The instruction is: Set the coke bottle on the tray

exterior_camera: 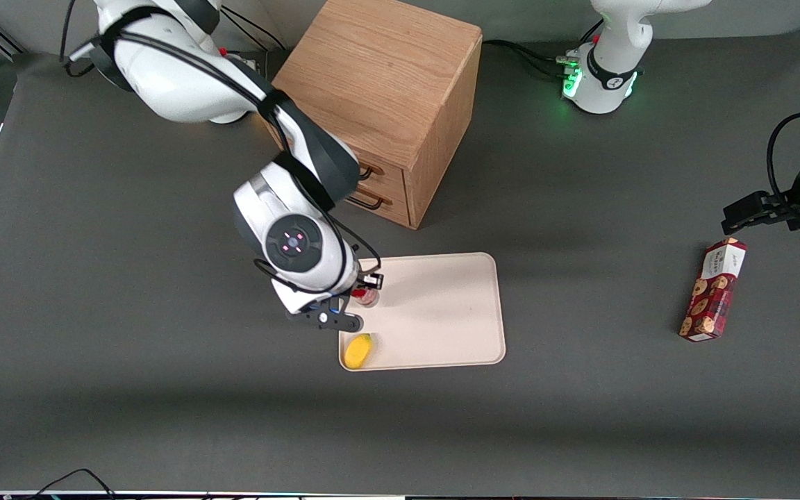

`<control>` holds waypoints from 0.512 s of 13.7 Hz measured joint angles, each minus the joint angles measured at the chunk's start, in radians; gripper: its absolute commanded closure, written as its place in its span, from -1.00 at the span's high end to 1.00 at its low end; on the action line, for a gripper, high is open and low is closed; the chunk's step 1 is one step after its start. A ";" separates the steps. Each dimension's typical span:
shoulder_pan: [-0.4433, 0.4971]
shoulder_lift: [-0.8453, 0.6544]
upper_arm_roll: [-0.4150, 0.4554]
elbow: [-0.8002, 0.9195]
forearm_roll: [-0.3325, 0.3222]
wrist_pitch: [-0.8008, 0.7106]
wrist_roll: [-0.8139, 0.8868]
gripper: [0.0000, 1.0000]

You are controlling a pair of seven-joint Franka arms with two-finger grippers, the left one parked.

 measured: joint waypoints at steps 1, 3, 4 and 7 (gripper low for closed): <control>0.001 0.024 0.000 0.000 -0.016 0.005 -0.006 -1.00; 0.002 0.045 0.000 -0.003 -0.026 0.005 -0.015 -1.00; 0.003 0.048 0.000 -0.004 -0.027 0.005 -0.017 -1.00; 0.002 0.047 0.000 -0.002 -0.029 0.005 -0.026 1.00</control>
